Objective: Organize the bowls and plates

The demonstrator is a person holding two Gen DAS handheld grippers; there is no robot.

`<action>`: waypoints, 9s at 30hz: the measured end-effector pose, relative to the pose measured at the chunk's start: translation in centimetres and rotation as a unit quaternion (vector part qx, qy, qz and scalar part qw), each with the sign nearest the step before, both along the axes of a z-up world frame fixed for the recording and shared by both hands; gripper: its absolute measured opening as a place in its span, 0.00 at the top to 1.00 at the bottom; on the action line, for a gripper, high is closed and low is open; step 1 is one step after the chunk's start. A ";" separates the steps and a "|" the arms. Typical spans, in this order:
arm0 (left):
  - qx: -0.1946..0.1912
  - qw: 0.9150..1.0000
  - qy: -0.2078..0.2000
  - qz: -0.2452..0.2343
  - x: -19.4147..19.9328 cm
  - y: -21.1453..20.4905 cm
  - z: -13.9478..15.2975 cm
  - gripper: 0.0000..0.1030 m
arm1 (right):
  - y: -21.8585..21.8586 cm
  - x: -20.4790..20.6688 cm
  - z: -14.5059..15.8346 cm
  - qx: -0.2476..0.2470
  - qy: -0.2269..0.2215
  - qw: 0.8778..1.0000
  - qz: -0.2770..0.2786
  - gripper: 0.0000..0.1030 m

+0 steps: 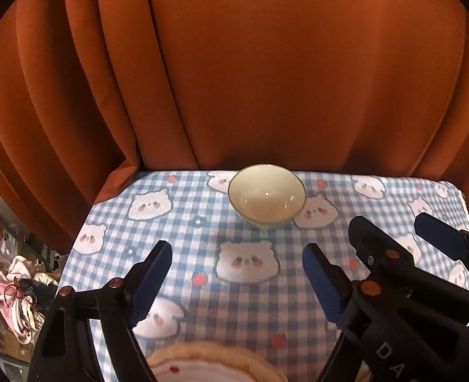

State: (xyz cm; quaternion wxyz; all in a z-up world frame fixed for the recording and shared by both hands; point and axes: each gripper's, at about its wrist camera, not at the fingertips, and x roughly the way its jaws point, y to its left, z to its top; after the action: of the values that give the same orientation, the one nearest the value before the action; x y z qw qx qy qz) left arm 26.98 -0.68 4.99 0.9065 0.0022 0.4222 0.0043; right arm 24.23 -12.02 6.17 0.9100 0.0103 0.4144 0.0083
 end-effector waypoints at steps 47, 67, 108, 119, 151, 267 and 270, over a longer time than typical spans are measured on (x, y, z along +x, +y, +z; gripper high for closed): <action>0.000 0.995 0.089 0.049 18.7 1.3 -15.1 0.40 | 2.1 22.7 -15.2 0.010 0.060 0.998 0.032 0.25; 0.009 0.994 0.100 0.041 17.2 -0.8 -15.2 0.73 | 0.3 21.2 -15.7 0.038 0.095 0.994 0.041 0.80; 0.032 0.998 0.051 0.018 9.0 -1.2 -3.9 0.74 | -0.3 12.1 -3.8 0.045 0.059 0.997 0.018 0.85; 0.012 0.998 0.028 -0.053 2.8 -0.8 -0.6 0.74 | 1.5 5.0 -0.2 0.031 0.038 0.998 -0.042 0.85; -0.003 0.997 0.049 -0.054 -14.0 -10.2 -2.1 0.74 | -9.0 -14.4 -1.3 0.026 0.039 0.997 -0.057 0.85; -0.095 0.964 0.239 -0.063 -15.0 -12.5 -12.5 0.42 | -16.0 -13.7 -15.0 0.224 0.217 0.949 -0.041 0.61; -0.100 0.964 0.238 -0.058 -15.1 -12.6 -12.5 0.45 | -16.1 -13.4 -14.9 0.231 0.220 0.947 -0.028 0.67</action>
State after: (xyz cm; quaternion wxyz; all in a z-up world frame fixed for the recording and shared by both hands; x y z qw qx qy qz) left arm 11.86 -13.28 -7.49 0.7741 -0.0633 0.6234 -0.0909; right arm 10.86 -28.11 -8.72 0.7689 0.2332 0.5905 0.0753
